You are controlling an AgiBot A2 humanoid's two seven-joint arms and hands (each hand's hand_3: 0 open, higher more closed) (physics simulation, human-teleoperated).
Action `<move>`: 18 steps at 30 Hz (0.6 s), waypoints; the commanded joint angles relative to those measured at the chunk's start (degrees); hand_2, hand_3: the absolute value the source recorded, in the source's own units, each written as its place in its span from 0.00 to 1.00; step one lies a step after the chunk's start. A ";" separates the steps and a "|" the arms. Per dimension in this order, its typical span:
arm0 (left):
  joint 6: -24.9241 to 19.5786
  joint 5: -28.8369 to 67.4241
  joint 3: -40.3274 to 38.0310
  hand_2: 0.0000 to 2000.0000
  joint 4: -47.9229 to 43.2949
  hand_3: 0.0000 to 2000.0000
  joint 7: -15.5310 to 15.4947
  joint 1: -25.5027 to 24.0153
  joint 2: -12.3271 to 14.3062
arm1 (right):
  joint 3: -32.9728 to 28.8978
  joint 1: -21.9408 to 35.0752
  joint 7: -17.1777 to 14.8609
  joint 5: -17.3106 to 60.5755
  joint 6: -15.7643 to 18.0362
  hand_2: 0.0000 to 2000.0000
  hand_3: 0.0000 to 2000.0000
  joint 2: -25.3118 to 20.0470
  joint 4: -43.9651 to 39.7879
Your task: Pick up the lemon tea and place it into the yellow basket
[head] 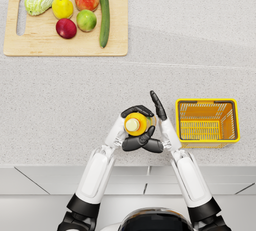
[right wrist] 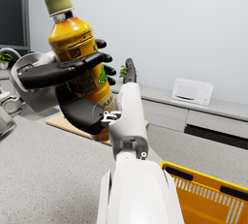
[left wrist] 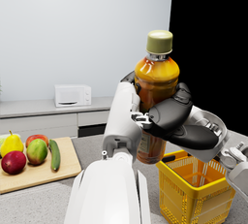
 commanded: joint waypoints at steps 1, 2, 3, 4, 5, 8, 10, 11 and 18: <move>1.00 0.17 4.41 1.00 -0.03 1.00 0.16 1.68 0.71 | 2.56 4.48 -0.04 0.21 -0.11 0.00 0.00 -2.09 -2.01; 1.80 0.31 5.24 1.00 0.02 1.00 0.21 1.52 0.08 | 24.75 18.79 -0.08 0.37 -0.20 0.00 0.00 14.80 -2.55; 1.89 0.46 5.75 1.00 0.02 1.00 0.41 1.79 -0.46 | 7.64 7.77 -0.16 0.53 -0.38 0.00 0.00 2.55 -1.69; 2.10 0.41 5.99 1.00 0.45 1.00 0.27 1.85 -0.70 | 8.34 8.17 -0.14 0.63 -0.33 0.68 0.16 3.67 -1.49; 2.14 0.45 6.12 1.00 0.71 1.00 0.27 2.00 -1.09 | 8.41 8.27 -0.20 0.73 1.26 1.00 0.33 3.95 -1.75; 1.88 0.40 6.70 1.00 0.86 1.00 -0.12 2.28 -2.43 | 9.29 8.67 -0.31 0.85 5.12 1.00 0.82 4.80 -1.03; 0.60 0.27 7.61 0.32 0.20 0.84 -0.51 1.84 -3.63 | 9.65 9.06 -0.16 0.85 7.68 1.00 1.00 5.33 -1.21; 2.01 0.19 7.17 0.00 0.20 0.67 -0.44 1.82 -3.95 | 9.92 9.22 -0.02 0.82 9.02 1.00 1.00 5.57 -1.21; 3.37 -0.09 -6.56 0.00 -8.02 0.00 -0.01 -5.75 -9.31 | -5.45 8.64 -0.27 0.62 13.14 1.00 1.00 6.82 1.68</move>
